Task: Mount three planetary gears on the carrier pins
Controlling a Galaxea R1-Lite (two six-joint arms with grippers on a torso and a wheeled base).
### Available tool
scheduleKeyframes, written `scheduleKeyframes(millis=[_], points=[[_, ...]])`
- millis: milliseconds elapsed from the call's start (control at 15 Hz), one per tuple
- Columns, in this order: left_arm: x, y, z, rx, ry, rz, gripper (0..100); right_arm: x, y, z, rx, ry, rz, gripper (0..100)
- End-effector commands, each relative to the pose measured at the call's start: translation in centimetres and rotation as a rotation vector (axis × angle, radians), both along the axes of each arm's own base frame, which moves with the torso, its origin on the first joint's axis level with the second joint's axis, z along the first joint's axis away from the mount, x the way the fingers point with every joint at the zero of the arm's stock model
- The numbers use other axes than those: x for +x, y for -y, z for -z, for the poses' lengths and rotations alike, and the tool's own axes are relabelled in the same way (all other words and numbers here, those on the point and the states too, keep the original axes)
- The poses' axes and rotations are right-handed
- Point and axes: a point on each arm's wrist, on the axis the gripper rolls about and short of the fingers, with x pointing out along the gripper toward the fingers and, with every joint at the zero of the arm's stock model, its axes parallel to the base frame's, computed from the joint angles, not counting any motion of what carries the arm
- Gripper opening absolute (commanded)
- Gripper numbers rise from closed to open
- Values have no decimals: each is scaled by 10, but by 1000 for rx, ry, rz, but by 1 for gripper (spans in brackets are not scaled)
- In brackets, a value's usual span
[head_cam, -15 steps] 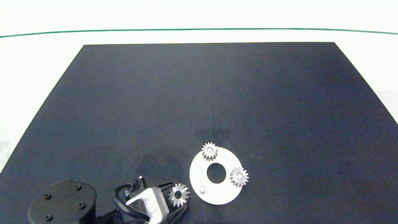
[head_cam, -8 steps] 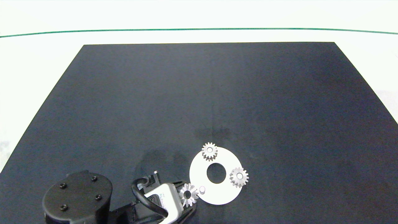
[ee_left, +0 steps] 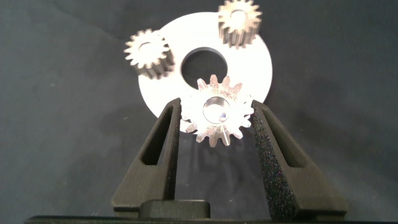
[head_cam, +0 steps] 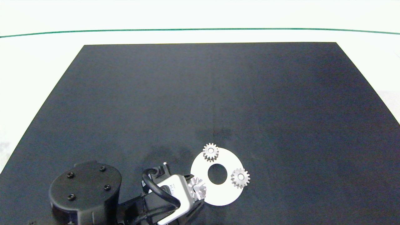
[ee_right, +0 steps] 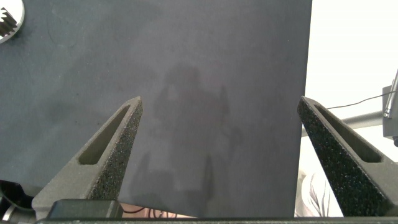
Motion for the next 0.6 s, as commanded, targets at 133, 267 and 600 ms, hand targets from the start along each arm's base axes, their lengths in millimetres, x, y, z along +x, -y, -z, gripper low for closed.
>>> scheduleKeyframes(millis=[133,267,600], points=[[0,9,7,26,-8,8,16,0,0,0,-5,-3,2,100],[-1,12,10,38,-15,18,16,0,0,0,-5,-3,2,100],[3,19,12,43,-15,17,16,0,0,0,-4,-2,1,100]])
